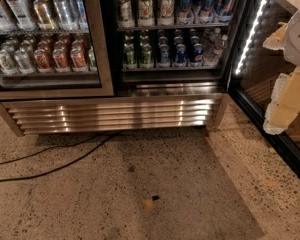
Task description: Close right fridge door
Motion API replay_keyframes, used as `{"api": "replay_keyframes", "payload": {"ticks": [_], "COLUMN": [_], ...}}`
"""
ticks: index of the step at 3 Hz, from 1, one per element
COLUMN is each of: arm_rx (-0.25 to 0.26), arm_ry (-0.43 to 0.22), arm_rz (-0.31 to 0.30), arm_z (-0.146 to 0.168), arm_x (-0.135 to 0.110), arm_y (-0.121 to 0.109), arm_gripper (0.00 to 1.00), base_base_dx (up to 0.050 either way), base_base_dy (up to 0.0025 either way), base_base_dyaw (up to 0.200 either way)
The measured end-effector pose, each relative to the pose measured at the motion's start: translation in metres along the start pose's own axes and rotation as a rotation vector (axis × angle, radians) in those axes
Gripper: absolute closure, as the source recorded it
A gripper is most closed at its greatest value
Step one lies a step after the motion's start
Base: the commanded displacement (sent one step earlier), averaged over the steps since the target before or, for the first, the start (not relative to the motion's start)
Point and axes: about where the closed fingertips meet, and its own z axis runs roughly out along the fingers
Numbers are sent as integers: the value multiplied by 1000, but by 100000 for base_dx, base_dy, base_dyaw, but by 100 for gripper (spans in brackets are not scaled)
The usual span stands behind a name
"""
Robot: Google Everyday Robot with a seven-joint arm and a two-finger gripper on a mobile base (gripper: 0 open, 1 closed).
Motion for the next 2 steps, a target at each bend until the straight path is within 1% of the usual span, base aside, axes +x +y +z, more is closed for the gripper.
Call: {"api": "replay_keyframes", "payload": {"ticks": [2], "arm_rx": [0], "arm_ry": [0], "arm_rz": [0], "arm_z": [0], "arm_x": [0], "arm_y": [0], "arm_gripper": [0], "base_base_dx": [5], "base_base_dy": [-8], "base_base_dyaw": [-19916]}}
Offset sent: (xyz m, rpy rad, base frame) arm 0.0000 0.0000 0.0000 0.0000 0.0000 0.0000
